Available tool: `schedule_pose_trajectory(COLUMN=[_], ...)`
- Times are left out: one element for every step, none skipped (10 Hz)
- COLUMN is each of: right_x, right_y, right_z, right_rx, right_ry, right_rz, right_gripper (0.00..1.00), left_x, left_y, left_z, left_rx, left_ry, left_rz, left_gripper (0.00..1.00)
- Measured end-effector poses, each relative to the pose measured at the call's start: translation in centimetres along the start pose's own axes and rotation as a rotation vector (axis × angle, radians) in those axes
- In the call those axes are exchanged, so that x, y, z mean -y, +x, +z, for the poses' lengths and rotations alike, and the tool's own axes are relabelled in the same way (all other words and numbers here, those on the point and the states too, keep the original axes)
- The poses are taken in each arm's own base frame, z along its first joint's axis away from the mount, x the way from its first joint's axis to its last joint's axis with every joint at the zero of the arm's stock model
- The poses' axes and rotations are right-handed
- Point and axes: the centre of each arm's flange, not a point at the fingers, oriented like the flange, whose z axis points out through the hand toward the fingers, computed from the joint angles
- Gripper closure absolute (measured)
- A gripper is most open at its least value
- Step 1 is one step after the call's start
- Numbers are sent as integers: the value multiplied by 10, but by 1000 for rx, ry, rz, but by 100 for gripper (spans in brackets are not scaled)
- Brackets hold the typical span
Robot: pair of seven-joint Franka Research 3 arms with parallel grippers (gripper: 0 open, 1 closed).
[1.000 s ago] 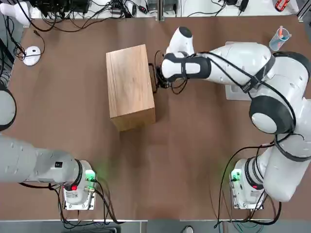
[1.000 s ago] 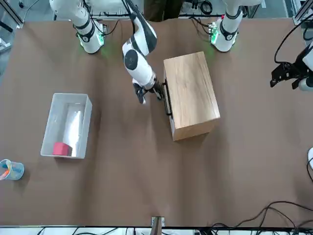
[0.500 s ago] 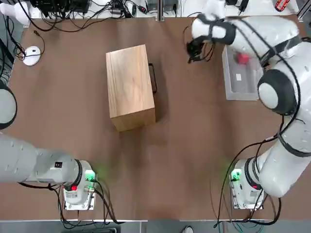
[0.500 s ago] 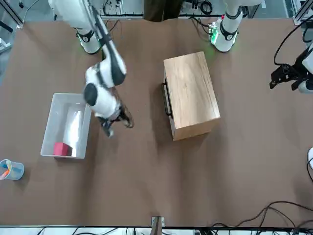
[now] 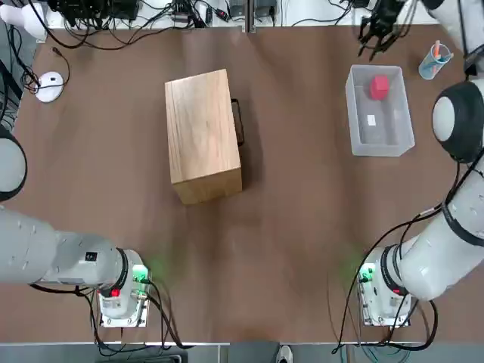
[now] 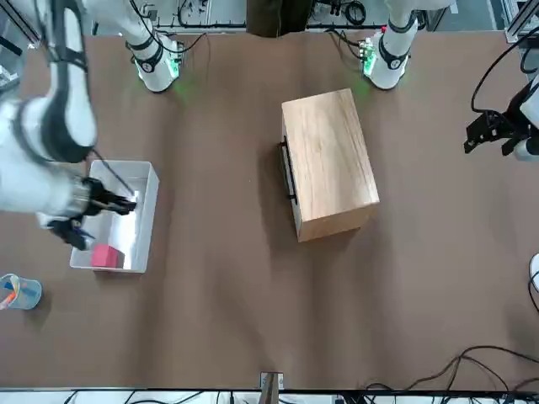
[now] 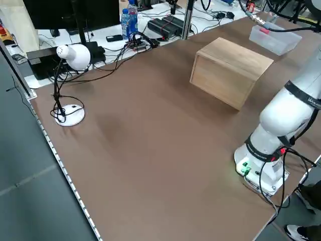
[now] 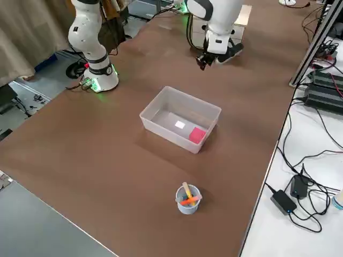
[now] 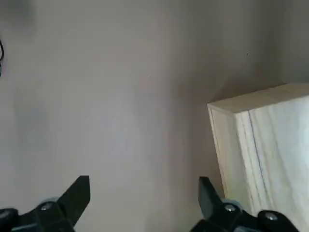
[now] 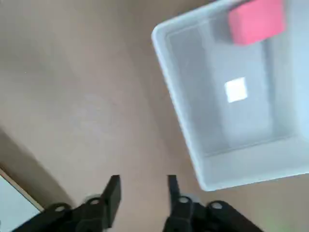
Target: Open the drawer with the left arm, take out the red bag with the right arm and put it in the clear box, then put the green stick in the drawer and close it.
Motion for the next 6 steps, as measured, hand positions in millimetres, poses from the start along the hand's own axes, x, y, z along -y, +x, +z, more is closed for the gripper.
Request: schedule_pose_trajectory(right_x=[-19, -28, -29, -27, -22, -19], right_y=[1, -1, -4, -8, -12, -13], right_z=[-32, -61, -85, -101, -109, -111], right_rx=[-36, -75, -117, -146, -160, -166], right_ry=[-26, -40, -43, -42, -43, -54], right_rz=[-59, -102, -140, -169, -186, -197], right_gripper=[29, 16, 1, 0, 0, 0], left_x=[0, -1, -2, -4, -4, -4], left_y=[0, 0, 1, 1, 1, 1], left_z=[0, 1, 1, 2, 2, 2], left_rx=[1, 1, 2, 3, 4, 4], left_ry=[0, 0, 0, 0, 0, 0], left_rz=[-8, -14, -16, -17, -17, -17], left_gripper=[1, 1, 1, 1, 1, 1])
